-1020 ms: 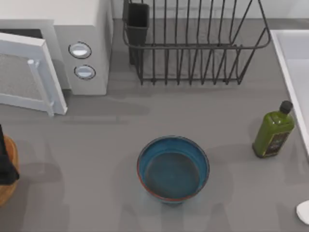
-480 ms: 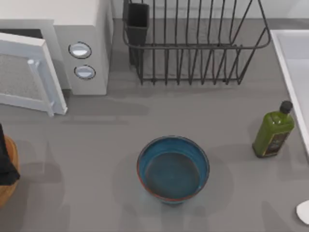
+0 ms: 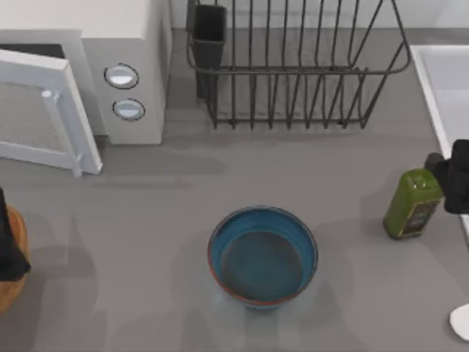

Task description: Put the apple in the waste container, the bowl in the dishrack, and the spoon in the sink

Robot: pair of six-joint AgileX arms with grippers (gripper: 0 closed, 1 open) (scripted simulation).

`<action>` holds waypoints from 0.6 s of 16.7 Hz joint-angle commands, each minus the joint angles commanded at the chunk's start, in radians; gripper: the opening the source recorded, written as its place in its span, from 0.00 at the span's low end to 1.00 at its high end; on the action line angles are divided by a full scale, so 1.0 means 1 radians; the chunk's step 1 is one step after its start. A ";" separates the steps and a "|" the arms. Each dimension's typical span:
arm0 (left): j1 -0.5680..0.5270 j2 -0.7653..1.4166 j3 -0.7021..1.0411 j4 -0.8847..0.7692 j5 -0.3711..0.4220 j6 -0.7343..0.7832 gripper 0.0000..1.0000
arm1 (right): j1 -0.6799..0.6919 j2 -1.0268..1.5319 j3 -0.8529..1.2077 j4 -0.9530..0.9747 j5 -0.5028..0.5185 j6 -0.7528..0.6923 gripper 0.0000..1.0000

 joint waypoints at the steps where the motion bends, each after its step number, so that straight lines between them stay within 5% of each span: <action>1: 0.000 0.000 0.000 0.000 0.000 0.000 1.00 | 0.036 0.112 0.082 -0.067 -0.002 0.038 1.00; 10: 0.000 0.000 0.000 0.000 0.000 0.000 1.00 | 0.300 0.852 0.688 -0.545 -0.001 0.311 1.00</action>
